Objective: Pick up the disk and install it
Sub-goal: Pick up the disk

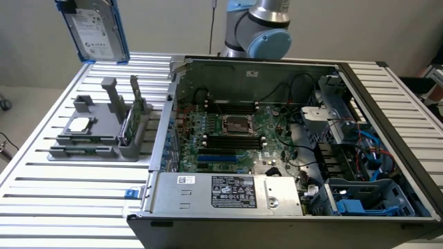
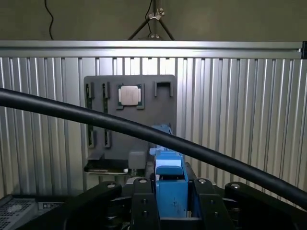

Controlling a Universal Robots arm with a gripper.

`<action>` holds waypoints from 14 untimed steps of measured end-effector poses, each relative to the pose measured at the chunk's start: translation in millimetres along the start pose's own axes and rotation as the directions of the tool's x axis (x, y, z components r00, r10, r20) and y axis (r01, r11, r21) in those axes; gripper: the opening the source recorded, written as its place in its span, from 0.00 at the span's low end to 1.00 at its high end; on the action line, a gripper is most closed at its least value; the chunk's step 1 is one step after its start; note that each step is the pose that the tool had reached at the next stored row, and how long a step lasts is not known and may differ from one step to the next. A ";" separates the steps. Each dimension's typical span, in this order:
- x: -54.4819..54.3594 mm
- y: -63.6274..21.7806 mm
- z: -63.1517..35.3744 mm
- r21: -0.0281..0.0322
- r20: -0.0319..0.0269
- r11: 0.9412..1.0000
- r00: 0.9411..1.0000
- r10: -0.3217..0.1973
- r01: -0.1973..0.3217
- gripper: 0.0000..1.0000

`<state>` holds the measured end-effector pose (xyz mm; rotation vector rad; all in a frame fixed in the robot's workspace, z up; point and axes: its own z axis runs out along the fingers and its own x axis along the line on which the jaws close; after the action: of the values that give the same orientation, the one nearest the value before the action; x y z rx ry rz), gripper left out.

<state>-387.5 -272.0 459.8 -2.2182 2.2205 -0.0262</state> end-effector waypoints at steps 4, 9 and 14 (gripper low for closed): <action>5.7 -18.4 -17.8 -0.001 0.000 1.000 1.000 0.000 0.000 0.33; 14.4 -41.1 -31.8 -0.001 0.001 1.000 1.000 0.000 0.000 0.33; 25.4 -60.1 -36.8 -0.001 0.001 1.000 1.000 0.000 0.000 0.33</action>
<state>-327.9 -297.1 497.7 -2.2181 2.2204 -0.0232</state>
